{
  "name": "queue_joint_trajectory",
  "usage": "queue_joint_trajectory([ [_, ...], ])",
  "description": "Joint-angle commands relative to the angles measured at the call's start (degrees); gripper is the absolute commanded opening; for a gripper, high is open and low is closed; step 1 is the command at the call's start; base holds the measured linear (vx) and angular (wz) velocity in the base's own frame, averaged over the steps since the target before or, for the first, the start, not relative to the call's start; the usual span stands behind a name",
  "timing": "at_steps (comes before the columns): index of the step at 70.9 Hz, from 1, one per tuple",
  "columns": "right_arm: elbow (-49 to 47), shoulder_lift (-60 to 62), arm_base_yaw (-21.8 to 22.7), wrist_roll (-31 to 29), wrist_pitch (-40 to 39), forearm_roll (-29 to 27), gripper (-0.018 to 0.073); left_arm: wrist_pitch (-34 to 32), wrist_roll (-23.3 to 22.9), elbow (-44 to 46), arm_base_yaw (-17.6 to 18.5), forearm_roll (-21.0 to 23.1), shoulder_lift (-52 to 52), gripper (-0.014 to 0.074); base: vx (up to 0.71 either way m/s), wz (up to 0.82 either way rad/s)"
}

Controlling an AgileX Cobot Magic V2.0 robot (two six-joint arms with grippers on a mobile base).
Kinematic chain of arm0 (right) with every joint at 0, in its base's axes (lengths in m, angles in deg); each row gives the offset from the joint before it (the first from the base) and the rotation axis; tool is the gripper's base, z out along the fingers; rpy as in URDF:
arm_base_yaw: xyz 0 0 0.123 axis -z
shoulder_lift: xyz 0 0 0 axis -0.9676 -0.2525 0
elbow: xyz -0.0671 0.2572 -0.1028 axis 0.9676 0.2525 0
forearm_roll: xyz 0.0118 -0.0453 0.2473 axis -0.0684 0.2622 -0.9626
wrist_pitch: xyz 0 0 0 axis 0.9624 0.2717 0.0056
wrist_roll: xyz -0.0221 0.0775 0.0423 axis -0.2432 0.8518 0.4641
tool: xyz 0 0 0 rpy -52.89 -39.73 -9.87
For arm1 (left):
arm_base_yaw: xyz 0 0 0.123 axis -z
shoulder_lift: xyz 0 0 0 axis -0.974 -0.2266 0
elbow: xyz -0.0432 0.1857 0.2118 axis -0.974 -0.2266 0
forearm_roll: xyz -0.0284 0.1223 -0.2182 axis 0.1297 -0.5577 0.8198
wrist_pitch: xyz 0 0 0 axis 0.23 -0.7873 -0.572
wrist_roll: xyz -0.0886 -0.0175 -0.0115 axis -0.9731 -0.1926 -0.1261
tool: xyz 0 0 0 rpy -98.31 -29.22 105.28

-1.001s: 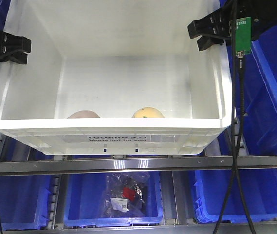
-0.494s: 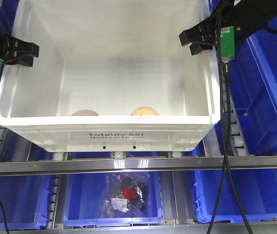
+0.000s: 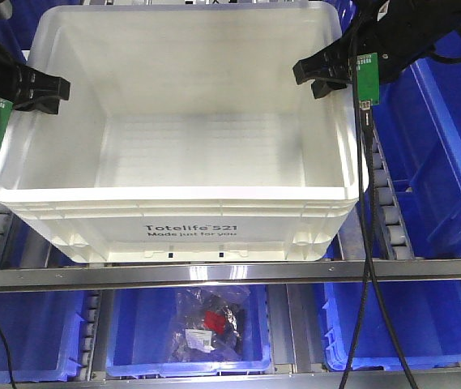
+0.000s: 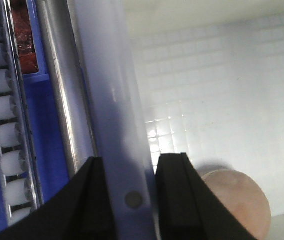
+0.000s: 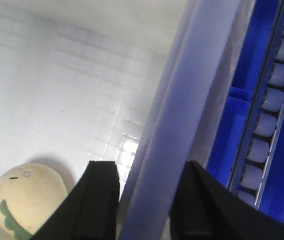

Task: Place moving items into box and shelve
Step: 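Push the crate forward with both grippers onto the shelf rollers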

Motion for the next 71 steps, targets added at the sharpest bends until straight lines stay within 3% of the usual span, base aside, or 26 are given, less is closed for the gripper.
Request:
queue_joint_trajectory([
  [1, -2.53, 3.29, -1.6, -3.11, -7.77, -7.08, 0.0057, -7.32, 2.69, 2.26, 1.27, 5.37, 2.25, 0.0153, 0.0, 0.0],
  [11, -2.53, 3.29, -1.6, -3.06, -7.77, -7.22, 0.0181, -7.32, 2.62, 2.26, 1.27, 5.37, 2.25, 0.0321, 0.0, 0.0],
  [23, -2.53, 3.29, -1.6, -2.77, -7.77, -7.22, 0.0438, -7.62, 2.05, 2.26, 1.27, 5.37, 2.25, 0.0514, 0.0, 0.0],
  [37, -2.53, 3.29, -1.6, -2.63, -8.02, -5.72, 0.0671, -8.22, 1.91, 2.26, 1.27, 5.3, 2.25, 0.0574, 0.0, 0.0],
  [44, -2.53, 3.29, -1.6, -2.52, -7.95, -3.5, 0.0705, -8.66, 1.96, 2.26, 1.27, 3.6, 2.25, 0.0573, 0.0, 0.0],
  [62, -2.53, 3.35, -1.6, -1.06, -6.44, 3.5, 0.068, -8.29, 1.69, 2.32, 1.27, -4.11, 2.25, 0.0571, 0.0, 0.0],
  [71, -2.53, 3.35, -1.6, 0.67, -6.1, 5.67, 0.066, -8.21, -2.34, 2.44, 1.27, -7.96, 2.32, 0.0571, 0.0, 0.0],
])
